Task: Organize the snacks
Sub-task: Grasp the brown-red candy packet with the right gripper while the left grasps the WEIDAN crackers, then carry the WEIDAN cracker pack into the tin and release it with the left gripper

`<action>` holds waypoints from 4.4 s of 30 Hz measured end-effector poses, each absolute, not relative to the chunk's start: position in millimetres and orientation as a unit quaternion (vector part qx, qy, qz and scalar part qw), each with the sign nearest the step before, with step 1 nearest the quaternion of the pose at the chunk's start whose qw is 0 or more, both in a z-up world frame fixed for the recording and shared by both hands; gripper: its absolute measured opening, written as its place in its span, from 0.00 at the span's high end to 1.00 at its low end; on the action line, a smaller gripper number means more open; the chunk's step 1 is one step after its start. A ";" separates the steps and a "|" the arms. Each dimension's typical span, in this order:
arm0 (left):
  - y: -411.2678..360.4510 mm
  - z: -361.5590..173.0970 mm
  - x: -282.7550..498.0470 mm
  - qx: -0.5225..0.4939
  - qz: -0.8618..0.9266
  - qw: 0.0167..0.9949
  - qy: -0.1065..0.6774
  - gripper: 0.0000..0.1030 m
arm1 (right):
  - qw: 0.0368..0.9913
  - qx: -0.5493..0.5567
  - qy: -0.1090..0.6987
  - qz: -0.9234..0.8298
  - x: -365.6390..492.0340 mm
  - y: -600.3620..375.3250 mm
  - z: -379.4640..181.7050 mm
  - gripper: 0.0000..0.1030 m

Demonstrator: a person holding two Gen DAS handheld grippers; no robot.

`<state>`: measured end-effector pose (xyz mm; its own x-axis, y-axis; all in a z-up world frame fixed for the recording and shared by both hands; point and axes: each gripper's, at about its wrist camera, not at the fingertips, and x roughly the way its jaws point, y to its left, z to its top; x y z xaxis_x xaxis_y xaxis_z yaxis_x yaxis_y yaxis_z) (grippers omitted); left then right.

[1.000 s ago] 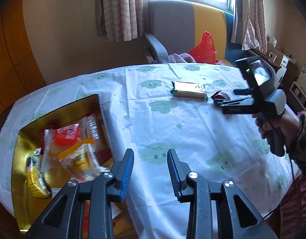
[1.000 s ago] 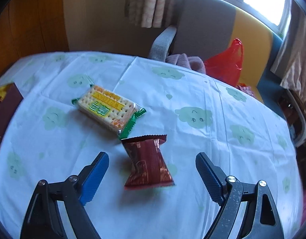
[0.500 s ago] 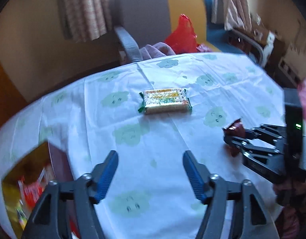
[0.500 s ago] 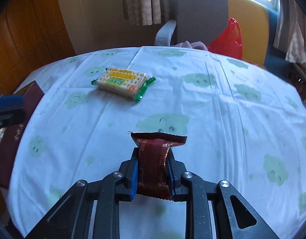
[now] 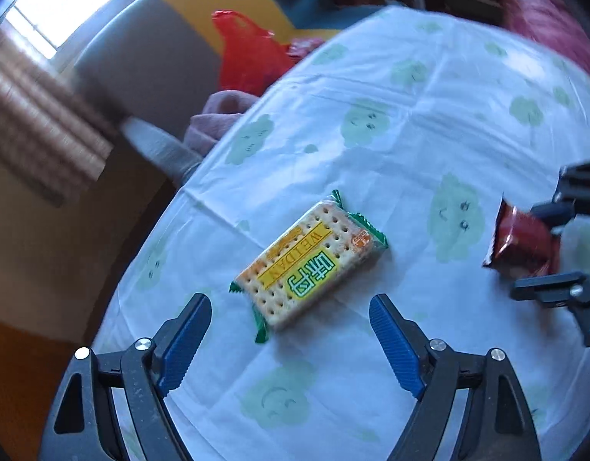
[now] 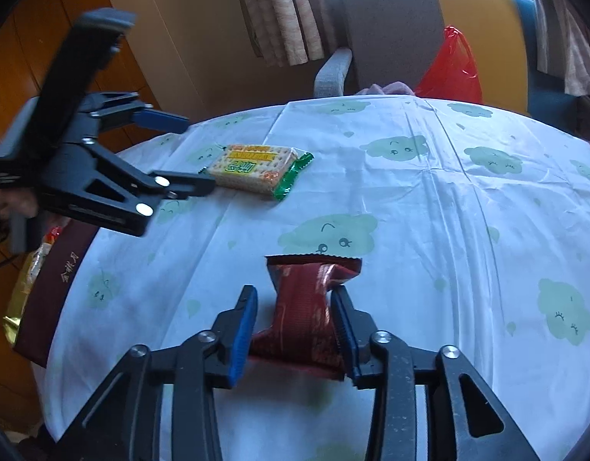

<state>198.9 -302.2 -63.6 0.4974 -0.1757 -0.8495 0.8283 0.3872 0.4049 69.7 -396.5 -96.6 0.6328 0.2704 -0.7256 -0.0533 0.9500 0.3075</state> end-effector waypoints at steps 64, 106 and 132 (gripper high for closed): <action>-198.6 -79.1 100.8 0.150 -0.271 0.788 0.532 0.34 | 0.870 0.100 0.480 0.050 22.4 -346.5 -86.9 0.74; -38.2 22.2 2.4 0.041 -0.112 0.916 0.384 0.54 | 0.912 0.009 0.411 -0.015 10.7 -313.1 -96.0 0.75; 64.9 -6.3 10.4 -0.001 0.023 0.911 0.413 0.54 | 0.914 -0.003 0.405 -0.022 9.0 -309.8 -95.0 0.75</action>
<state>10.4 64.9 -6.3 0.6585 0.0409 -0.7515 -0.0426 0.9989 0.0171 9.0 -309.8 -95.0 0.6714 -0.0431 -0.7399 0.0387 0.9990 -0.0230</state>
